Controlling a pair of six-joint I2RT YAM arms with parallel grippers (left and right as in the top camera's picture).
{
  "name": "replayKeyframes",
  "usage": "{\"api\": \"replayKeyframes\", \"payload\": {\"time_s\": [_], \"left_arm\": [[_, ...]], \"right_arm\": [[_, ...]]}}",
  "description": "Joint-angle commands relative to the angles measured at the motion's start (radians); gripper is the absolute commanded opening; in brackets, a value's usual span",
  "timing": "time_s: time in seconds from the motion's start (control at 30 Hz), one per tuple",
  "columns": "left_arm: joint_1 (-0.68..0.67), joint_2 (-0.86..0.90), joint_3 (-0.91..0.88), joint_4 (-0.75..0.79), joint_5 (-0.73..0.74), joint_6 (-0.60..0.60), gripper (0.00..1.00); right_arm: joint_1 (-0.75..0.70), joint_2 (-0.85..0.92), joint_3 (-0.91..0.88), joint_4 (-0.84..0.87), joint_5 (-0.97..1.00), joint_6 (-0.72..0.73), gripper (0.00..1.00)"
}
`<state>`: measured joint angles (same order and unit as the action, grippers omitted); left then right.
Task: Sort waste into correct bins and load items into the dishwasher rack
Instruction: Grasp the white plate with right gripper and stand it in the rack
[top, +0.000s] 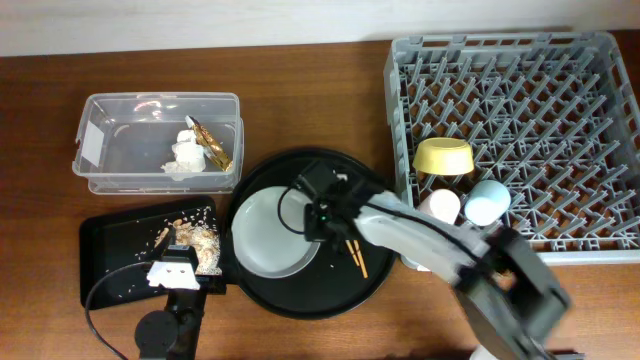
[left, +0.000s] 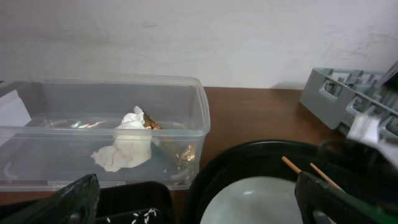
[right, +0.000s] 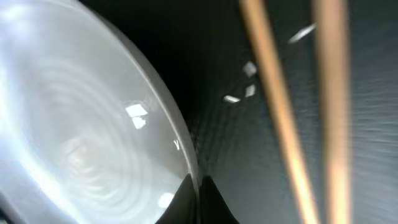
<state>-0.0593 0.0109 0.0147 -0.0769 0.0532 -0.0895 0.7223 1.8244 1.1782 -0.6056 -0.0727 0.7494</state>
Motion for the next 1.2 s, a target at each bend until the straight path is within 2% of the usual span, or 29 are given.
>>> {"api": "replayKeyframes", "payload": {"time_s": [0.0,0.07,0.13,0.23,0.3,0.33,0.43,0.53,0.6,0.7,0.73,0.77,0.8,0.87,1.0,1.07,1.13,1.17], "left_arm": [[0.005,-0.006,-0.006,0.001,0.011,0.016,0.99],[0.005,-0.006,-0.006,0.001,0.011,0.016,0.99],[0.005,-0.006,-0.006,0.001,0.011,0.016,0.99],[0.005,-0.006,-0.006,0.001,0.011,0.016,0.99],[0.005,-0.006,-0.006,0.001,0.011,0.016,0.99],[0.005,-0.006,-0.006,0.001,0.011,0.016,0.99],[0.005,-0.006,-0.006,0.001,0.011,0.016,0.99],[0.005,-0.006,-0.006,0.001,0.011,0.016,0.99],[0.005,-0.006,-0.006,0.001,0.011,0.016,0.99],[0.005,-0.006,-0.006,0.001,0.011,0.016,0.99],[0.005,-0.006,-0.006,0.001,0.011,0.016,0.99],[0.005,-0.006,-0.006,0.001,0.011,0.016,0.99],[0.005,-0.006,-0.006,0.001,0.011,0.016,0.99],[0.005,-0.006,-0.006,0.001,0.011,0.016,0.99],[0.005,-0.006,-0.006,0.001,0.011,0.016,0.99],[0.005,-0.006,-0.006,0.001,0.011,0.016,0.99],[0.005,-0.006,-0.006,0.001,0.011,0.016,1.00],[0.005,-0.006,-0.006,0.001,0.011,0.016,1.00]], "right_arm": [[-0.031,-0.288,0.007,-0.042,0.281,-0.167,0.04],[-0.072,-0.433,0.008,-0.070,0.502,-0.269,0.04],[-0.156,-0.586,0.008,-0.044,0.862,-0.393,0.04],[-0.329,-0.650,0.008,0.145,1.185,-0.708,0.04],[-0.445,-0.627,0.007,0.237,1.214,-0.832,0.04],[-0.540,-0.583,0.007,0.287,1.214,-0.850,0.04],[-0.630,-0.471,0.007,0.319,1.214,-0.883,0.04],[-0.651,-0.300,0.007,0.409,1.316,-0.972,0.04],[-0.650,-0.185,0.007,0.505,1.353,-1.101,0.04],[-0.624,-0.092,0.007,0.505,1.368,-1.116,0.04],[-0.598,-0.088,0.007,0.506,1.364,-1.115,0.09],[-0.572,-0.091,0.008,0.508,1.364,-1.115,0.43],[-0.549,-0.098,0.008,0.509,1.364,-1.115,0.56],[-0.489,-0.144,0.008,0.509,1.363,-1.115,0.57],[-0.401,-0.260,0.008,0.479,1.391,-1.135,0.68],[-0.317,-0.344,0.008,0.470,1.384,-1.135,0.76],[-0.147,-0.462,0.008,0.339,1.232,-1.094,0.79],[-0.042,-0.512,0.008,0.177,1.056,-0.959,0.79]]}}
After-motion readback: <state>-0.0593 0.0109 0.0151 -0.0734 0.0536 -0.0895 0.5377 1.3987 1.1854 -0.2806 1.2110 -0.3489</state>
